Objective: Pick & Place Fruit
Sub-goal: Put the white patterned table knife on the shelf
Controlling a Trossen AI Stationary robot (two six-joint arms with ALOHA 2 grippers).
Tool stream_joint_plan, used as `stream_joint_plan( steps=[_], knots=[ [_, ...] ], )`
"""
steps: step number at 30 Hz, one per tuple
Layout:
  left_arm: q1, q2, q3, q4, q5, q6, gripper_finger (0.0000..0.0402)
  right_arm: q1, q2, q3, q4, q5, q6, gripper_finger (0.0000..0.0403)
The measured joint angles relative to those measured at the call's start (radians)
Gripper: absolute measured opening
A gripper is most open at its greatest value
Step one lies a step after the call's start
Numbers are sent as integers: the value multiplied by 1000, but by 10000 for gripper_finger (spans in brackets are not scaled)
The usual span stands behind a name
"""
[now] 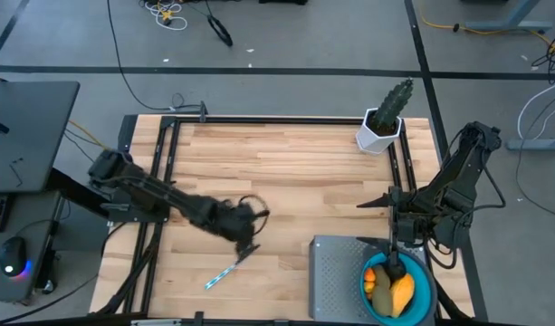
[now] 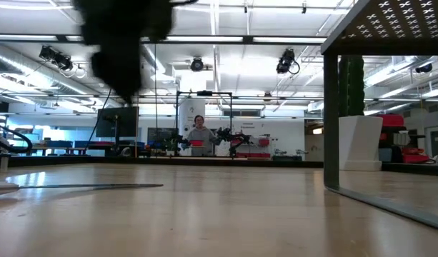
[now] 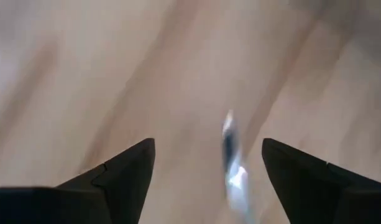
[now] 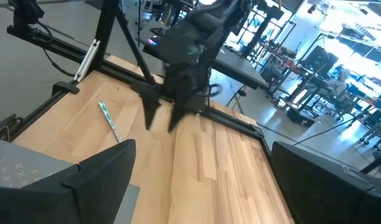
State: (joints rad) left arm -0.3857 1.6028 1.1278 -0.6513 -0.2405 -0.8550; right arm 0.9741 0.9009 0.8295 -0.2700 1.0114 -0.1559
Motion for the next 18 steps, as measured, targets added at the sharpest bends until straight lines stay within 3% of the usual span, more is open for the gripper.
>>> stream_joint_plan(
  steps=[3,7,13,18],
  knots=[
    [-67,1,-3,-168,39,-128,289,0,0,0,0,0,1,387],
    [-119,21,-5,-221,79,-243,262,0,0,0,0,0,1,387],
    [-134,56,-3,-182,241,-412,237,0,0,0,-3,1,-7,387],
    [-137,107,-3,-137,349,-440,237,-4,0,0,-20,6,-6,387]
  ],
)
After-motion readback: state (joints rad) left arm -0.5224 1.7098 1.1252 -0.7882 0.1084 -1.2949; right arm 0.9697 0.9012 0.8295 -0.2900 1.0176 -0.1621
